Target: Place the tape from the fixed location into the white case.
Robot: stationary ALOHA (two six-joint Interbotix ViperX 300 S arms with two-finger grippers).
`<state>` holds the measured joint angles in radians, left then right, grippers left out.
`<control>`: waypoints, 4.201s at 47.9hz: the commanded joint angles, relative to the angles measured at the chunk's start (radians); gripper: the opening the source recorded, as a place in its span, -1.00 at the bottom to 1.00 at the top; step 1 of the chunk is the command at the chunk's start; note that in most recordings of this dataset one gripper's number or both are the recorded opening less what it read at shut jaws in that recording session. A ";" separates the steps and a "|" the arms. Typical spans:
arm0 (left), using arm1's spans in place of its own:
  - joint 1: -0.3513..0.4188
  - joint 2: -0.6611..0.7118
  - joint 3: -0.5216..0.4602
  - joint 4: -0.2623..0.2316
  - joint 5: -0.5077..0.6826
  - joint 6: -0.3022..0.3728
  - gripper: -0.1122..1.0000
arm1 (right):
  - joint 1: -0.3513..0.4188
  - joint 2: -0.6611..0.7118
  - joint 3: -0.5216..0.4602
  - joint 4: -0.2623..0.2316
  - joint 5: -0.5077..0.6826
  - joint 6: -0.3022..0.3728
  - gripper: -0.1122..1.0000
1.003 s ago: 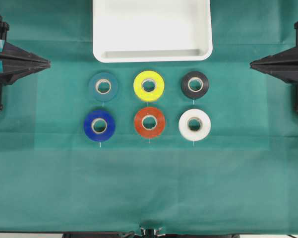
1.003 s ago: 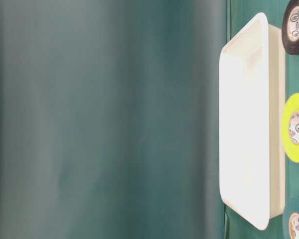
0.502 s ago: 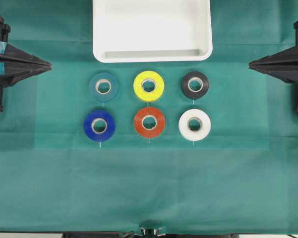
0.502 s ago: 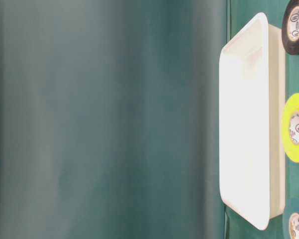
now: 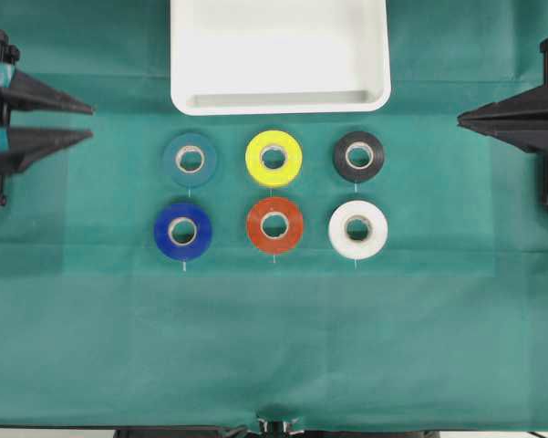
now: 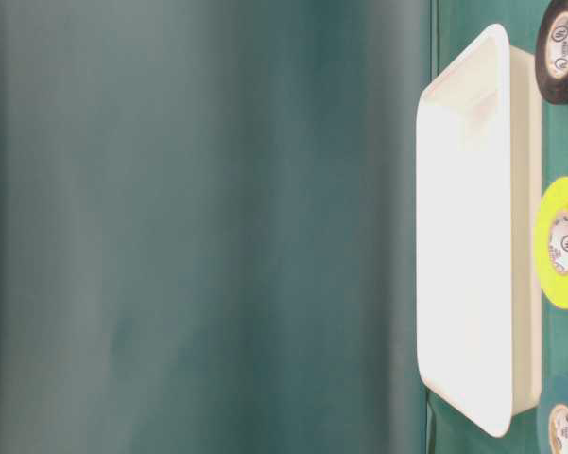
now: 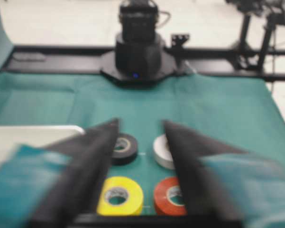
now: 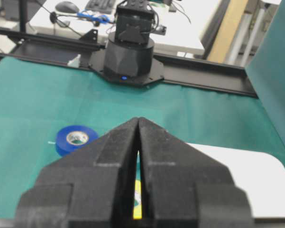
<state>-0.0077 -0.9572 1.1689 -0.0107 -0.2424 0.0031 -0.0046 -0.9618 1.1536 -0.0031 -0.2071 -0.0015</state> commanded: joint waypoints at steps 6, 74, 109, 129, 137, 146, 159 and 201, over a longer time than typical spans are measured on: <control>-0.006 0.009 -0.023 -0.002 -0.002 0.003 0.78 | -0.002 0.005 -0.029 -0.002 -0.003 -0.002 -0.80; -0.150 0.021 -0.041 0.000 0.017 -0.005 0.99 | -0.002 0.003 -0.032 -0.002 0.009 -0.005 -0.80; -0.129 0.434 -0.322 -0.002 -0.011 0.006 0.99 | -0.002 0.006 -0.034 -0.002 0.012 -0.005 -0.80; -0.127 0.738 -0.638 -0.002 -0.006 0.066 0.99 | -0.002 0.006 -0.032 -0.003 0.017 -0.005 -0.80; -0.127 0.807 -0.729 -0.002 0.006 0.084 0.99 | -0.002 0.005 -0.032 -0.002 0.021 -0.006 -0.80; -0.127 0.868 -0.799 -0.002 0.012 0.091 0.99 | -0.002 0.005 -0.032 -0.002 0.025 -0.005 -0.80; -0.127 0.891 -0.828 -0.002 0.049 0.091 0.99 | -0.002 0.003 -0.034 -0.003 0.028 -0.005 -0.80; -0.132 1.094 -1.244 -0.008 0.856 0.080 0.99 | -0.002 0.003 -0.034 -0.002 0.058 -0.003 -0.80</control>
<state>-0.1350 0.1335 0.0061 -0.0153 0.5354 0.0828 -0.0046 -0.9618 1.1520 -0.0046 -0.1473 -0.0046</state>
